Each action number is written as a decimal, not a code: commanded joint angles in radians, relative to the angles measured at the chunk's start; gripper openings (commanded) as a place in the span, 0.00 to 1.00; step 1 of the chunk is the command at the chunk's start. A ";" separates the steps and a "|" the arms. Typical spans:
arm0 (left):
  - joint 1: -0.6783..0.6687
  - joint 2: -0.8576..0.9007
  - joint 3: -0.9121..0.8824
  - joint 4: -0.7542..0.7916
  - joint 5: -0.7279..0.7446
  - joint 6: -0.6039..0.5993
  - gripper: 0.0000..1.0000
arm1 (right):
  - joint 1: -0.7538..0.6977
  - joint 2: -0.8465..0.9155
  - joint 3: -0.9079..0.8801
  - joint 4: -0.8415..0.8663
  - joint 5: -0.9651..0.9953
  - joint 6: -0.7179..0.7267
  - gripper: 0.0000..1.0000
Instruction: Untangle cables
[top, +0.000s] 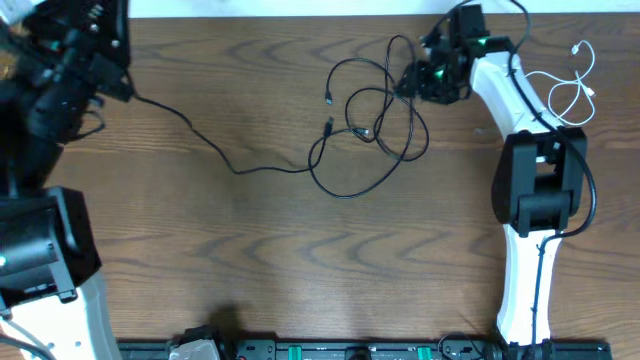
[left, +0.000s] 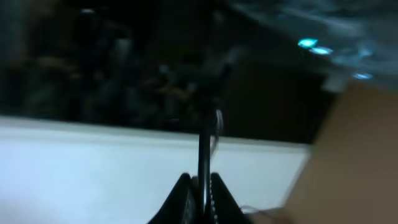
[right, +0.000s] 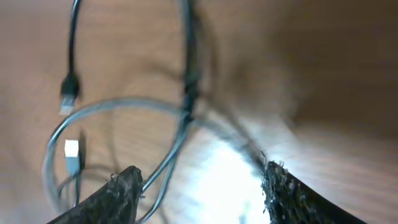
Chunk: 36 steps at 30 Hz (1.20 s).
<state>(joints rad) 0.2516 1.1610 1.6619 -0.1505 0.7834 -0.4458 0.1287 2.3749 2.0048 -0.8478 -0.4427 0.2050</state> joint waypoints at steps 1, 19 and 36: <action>-0.059 -0.005 0.011 0.085 0.036 -0.137 0.07 | 0.031 -0.077 0.010 -0.036 -0.073 -0.079 0.61; -0.086 -0.005 0.011 0.376 -0.009 -0.376 0.07 | 0.256 -0.174 0.008 -0.217 -0.169 -0.076 0.80; -0.085 -0.005 0.011 0.315 0.046 -0.355 0.07 | 0.436 0.034 -0.010 -0.222 -0.196 0.124 0.68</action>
<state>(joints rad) 0.1680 1.1610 1.6611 0.1604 0.7925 -0.8112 0.5430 2.3917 1.9999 -1.0637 -0.6006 0.3027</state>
